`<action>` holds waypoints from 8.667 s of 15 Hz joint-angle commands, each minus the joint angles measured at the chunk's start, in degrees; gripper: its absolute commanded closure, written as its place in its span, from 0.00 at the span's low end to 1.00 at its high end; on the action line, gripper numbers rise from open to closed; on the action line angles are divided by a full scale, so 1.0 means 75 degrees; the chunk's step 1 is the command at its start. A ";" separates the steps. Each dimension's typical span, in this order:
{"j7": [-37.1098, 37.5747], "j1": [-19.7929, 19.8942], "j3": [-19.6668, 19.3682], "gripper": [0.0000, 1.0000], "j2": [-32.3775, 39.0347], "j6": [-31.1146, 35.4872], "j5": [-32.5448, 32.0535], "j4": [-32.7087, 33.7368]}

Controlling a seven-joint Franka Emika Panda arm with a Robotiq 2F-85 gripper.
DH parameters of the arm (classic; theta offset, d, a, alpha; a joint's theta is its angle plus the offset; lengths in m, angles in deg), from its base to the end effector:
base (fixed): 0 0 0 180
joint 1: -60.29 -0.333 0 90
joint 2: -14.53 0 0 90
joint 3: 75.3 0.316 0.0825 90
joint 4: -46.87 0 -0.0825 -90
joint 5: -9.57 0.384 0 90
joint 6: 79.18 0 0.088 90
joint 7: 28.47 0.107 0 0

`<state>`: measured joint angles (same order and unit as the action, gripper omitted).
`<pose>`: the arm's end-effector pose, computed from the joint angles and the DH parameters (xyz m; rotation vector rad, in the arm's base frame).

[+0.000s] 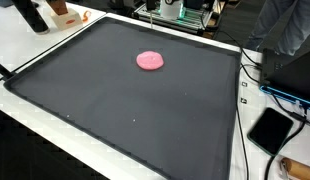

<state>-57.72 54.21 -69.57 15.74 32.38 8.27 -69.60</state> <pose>0.5325 0.1096 0.4262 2.9305 1.1134 -0.1699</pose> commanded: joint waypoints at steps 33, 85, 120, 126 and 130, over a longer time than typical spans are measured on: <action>-0.3629 0.0966 -0.0322 0.97 0.0916 0.4035 0.2777 -0.2602; -0.1485 0.0603 -0.0603 0.97 -0.1945 0.0870 0.1038 -0.1867; -0.4803 0.1848 -0.2210 0.97 0.0811 -0.1706 0.5054 -0.0363; -0.4967 0.2350 -0.2083 0.97 0.1790 -0.2093 0.5499 0.0060; -0.4908 0.2566 -0.1982 0.97 0.2247 -0.2171 0.5687 0.0278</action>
<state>-93.90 71.34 -85.60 29.65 17.98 49.05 -69.70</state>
